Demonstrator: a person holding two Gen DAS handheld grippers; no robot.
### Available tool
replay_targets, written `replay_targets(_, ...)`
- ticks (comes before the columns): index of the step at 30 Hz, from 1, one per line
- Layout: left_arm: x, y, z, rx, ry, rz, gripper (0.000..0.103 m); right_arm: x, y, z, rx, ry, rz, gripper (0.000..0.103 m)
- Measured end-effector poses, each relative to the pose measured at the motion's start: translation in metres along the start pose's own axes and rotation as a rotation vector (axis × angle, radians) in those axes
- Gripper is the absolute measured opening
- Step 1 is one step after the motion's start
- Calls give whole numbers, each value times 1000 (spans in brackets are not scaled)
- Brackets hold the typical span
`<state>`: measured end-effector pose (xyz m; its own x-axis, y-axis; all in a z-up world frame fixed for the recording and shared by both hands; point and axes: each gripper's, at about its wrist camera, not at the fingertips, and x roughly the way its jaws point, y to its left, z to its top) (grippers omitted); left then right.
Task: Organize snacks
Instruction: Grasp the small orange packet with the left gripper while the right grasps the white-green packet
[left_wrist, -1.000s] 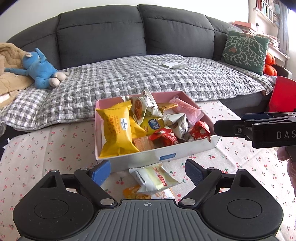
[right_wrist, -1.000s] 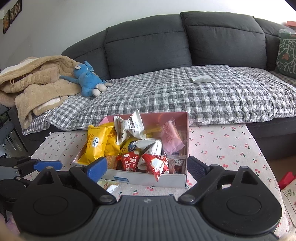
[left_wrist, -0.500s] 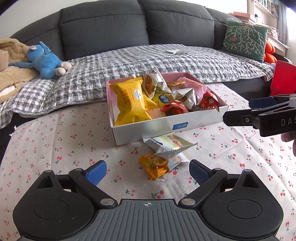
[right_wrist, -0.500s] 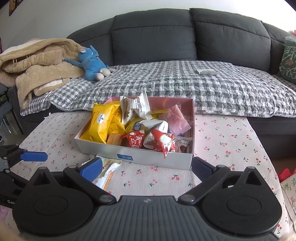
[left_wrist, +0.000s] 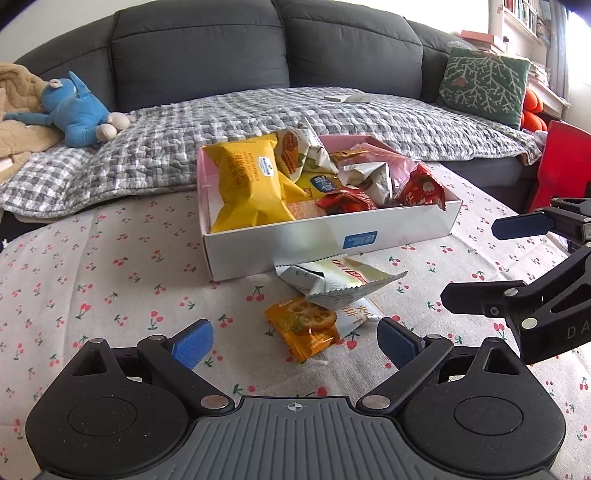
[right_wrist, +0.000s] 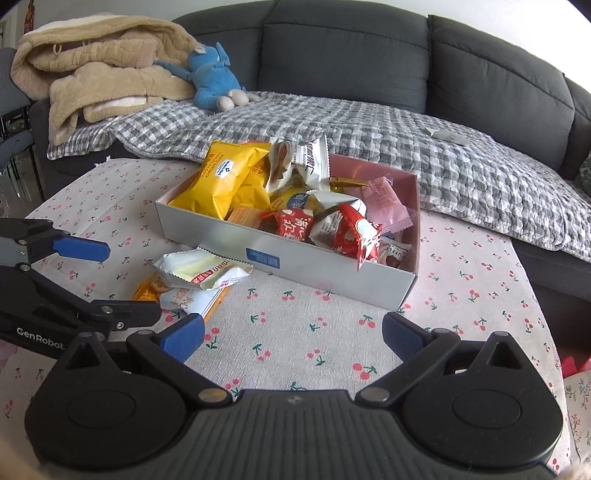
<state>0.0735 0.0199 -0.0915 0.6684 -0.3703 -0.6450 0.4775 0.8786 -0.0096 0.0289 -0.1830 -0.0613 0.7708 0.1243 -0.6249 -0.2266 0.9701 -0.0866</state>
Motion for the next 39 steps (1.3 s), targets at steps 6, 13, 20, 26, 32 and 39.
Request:
replay_targets(6,15,0,2,30,-25,-42,90,0,-5,2,41,-4,13,102)
replay_targets(13,22,-10,5,87,-6,-84,59,0,-7,3,75,-1,74,102)
replay_targets(20,10,-8,1,81,18,-64,38,3,-2,6,83,0,112,102)
replay_targets(26,-2,-1,-4,83,43,-44,15,5,3,6,77,6,123,102)
replay_targets(32,-14,9,-12,99,74,9,7,8,8,5,82,20,128,102)
replay_targets(39,-29,30,-17,73,111,37,9,11,14,5,85,33,131,102)
